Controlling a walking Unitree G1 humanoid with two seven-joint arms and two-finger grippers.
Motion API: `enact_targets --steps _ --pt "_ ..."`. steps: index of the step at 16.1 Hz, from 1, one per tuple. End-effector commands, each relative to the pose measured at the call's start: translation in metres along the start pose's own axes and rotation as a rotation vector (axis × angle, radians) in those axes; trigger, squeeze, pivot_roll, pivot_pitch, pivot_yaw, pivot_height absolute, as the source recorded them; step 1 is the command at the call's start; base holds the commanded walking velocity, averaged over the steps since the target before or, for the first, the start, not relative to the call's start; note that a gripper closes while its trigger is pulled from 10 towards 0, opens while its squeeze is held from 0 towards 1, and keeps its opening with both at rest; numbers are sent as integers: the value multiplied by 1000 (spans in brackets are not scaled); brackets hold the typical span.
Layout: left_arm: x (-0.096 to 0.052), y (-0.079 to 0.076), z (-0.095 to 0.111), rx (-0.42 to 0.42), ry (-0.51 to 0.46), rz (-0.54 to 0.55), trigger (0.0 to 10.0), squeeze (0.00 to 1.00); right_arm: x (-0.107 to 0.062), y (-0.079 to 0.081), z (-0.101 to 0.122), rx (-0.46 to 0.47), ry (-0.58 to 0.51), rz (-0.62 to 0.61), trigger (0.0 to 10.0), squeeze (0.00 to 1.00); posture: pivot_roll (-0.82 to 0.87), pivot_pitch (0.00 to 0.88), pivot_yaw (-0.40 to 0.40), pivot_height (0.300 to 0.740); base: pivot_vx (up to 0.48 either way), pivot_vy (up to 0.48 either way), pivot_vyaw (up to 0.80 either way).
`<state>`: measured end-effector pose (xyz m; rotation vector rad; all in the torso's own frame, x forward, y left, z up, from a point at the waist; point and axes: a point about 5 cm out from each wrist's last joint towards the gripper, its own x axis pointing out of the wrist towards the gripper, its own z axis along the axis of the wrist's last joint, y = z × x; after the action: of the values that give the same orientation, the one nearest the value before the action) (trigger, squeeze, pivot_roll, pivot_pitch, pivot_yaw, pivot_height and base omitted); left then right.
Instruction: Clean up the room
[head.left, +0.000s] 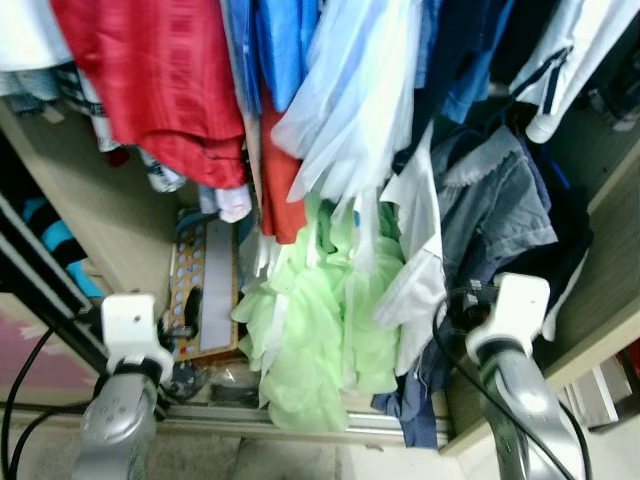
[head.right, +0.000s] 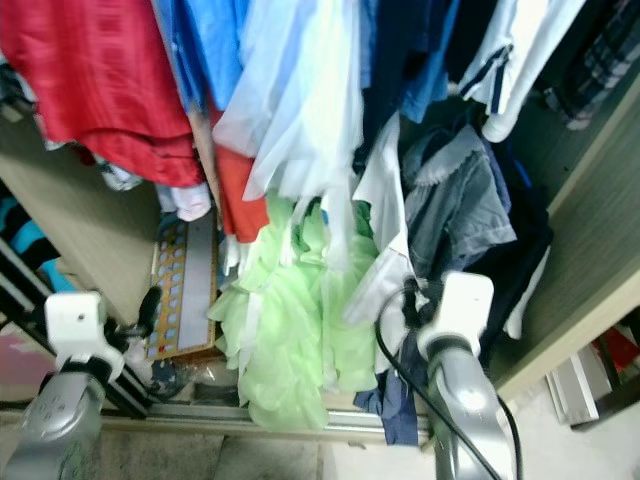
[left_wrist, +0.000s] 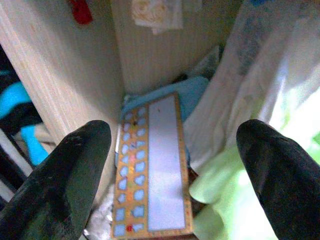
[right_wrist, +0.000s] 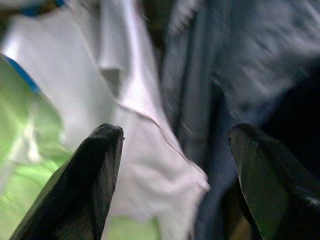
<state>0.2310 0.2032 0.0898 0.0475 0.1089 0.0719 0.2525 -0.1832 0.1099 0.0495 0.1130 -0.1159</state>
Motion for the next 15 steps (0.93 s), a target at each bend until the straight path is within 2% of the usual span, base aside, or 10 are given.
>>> enact_targets --steps 1,4,15 --pt "2 2 1 16 -2 12 10000 0 3 7 -2 -18 9 29 10000 0 -80 0 -9 740 0 0 0" --pt "0 3 -2 5 8 12 10000 0 5 11 -2 -44 21 54 10000 0 -71 0 -14 740 0 0 0" --pt "0 3 -2 5 8 12 10000 0 5 11 -2 -44 21 54 10000 0 -71 0 -14 740 0 0 0"
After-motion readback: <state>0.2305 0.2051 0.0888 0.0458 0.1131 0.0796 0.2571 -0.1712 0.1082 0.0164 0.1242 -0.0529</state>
